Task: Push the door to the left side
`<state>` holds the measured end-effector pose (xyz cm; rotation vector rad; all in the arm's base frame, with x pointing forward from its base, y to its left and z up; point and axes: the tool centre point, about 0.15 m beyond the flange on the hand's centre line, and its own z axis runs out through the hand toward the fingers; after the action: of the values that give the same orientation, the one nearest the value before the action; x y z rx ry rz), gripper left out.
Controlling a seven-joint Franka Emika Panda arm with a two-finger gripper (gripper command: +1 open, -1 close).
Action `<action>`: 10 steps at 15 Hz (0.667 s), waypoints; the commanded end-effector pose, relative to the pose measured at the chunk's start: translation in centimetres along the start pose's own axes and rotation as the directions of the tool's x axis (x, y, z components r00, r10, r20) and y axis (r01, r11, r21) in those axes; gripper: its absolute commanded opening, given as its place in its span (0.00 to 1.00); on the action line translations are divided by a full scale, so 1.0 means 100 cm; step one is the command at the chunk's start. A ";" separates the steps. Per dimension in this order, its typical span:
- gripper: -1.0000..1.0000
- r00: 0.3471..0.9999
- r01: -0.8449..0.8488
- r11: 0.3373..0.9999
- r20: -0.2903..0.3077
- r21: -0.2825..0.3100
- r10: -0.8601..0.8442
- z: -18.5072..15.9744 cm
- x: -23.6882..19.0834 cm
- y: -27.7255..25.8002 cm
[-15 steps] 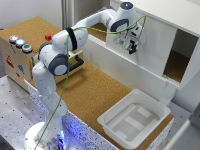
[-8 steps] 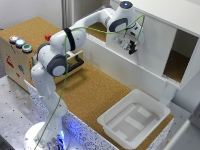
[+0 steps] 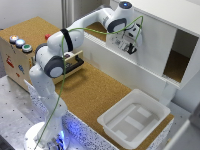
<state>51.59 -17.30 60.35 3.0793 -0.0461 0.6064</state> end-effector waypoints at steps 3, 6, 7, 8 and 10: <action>1.00 0.999 -0.044 0.991 0.011 -0.125 0.045 0.017 0.023 -0.013; 1.00 0.997 -0.076 0.988 0.008 -0.135 0.078 0.020 0.030 -0.010; 1.00 0.997 -0.070 0.988 0.012 -0.135 0.072 0.021 0.032 -0.010; 1.00 0.997 -0.072 0.987 0.012 -0.142 0.074 0.022 0.036 -0.008; 1.00 0.996 -0.085 0.988 -0.001 -0.132 0.085 0.021 0.041 -0.007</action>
<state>54.14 -16.83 59.64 3.0245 -0.1528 0.6229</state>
